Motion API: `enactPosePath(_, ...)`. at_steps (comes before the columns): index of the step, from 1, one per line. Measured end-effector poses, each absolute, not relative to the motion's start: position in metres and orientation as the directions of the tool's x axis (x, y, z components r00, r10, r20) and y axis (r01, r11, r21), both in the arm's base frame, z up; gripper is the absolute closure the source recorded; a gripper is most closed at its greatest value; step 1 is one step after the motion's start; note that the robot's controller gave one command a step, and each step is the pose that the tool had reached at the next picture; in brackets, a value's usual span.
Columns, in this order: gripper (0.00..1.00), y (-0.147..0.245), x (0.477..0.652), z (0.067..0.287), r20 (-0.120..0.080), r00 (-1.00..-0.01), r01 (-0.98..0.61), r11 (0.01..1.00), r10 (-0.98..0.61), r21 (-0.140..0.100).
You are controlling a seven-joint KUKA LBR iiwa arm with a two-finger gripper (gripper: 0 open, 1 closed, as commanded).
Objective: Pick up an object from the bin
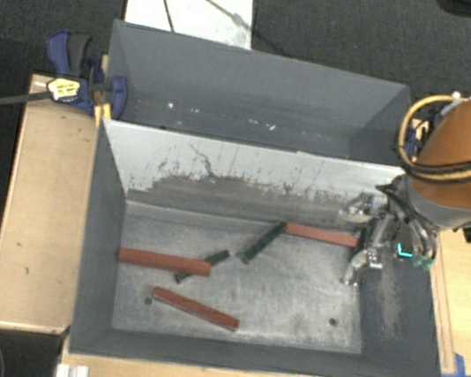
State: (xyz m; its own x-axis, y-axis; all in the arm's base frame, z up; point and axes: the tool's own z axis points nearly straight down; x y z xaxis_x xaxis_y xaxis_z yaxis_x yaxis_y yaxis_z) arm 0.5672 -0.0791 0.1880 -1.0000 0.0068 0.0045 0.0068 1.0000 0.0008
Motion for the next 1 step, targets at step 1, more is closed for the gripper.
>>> enactPosePath(1,0.0,-0.0788,0.5691,0.1924,-0.004,-1.0,0.005,1.0,0.005,0.0)
